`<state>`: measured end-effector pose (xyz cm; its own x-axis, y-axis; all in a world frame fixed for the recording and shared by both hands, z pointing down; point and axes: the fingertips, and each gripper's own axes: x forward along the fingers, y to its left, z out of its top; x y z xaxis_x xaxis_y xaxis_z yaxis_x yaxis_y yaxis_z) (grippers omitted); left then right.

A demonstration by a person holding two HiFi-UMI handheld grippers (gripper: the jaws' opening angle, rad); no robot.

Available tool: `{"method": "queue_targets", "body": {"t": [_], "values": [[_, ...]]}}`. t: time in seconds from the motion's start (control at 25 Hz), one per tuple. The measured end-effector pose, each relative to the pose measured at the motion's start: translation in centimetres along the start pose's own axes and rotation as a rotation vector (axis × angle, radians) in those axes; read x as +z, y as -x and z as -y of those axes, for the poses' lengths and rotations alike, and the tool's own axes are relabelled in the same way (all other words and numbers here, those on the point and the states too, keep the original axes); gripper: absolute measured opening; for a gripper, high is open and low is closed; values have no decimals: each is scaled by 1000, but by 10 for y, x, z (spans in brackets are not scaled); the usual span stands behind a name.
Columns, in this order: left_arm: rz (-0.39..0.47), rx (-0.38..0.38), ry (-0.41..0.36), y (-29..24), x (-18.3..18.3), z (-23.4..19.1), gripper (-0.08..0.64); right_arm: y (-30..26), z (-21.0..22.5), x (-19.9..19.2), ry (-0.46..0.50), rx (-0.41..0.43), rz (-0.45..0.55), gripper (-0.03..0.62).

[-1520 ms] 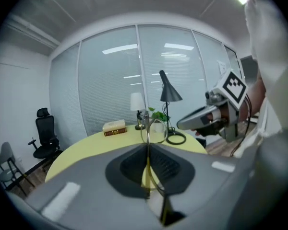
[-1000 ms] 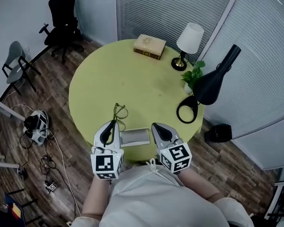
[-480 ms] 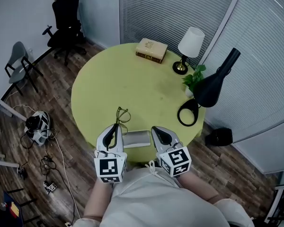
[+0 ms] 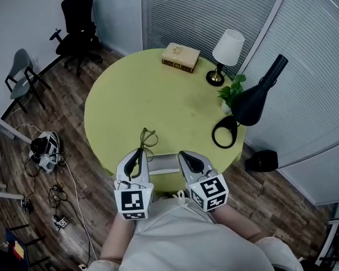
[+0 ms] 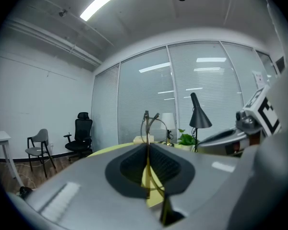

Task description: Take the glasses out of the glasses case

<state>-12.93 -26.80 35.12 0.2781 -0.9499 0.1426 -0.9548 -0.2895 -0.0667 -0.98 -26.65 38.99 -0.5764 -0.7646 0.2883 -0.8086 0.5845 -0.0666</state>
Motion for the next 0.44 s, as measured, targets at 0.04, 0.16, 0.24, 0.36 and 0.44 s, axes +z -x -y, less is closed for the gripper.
{"method": "queue_targets", "body": {"t": [0.04, 0.16, 0.24, 0.36, 0.44], "values": [[0, -1, -1, 0, 1, 0, 15, 0, 0, 0, 1, 1, -2, 0], [0, -6, 10, 0, -1, 1, 15, 0, -2, -2, 1, 9, -7, 0], [0, -9, 22, 0, -2, 1, 15, 0, -4, -2, 4, 12, -6, 0], [4, -12, 30, 0, -1, 1, 15, -1, -2, -1, 4, 8, -6, 0], [4, -15, 30, -1, 0, 1, 15, -2, 0, 1, 3, 4, -6, 0]]}}
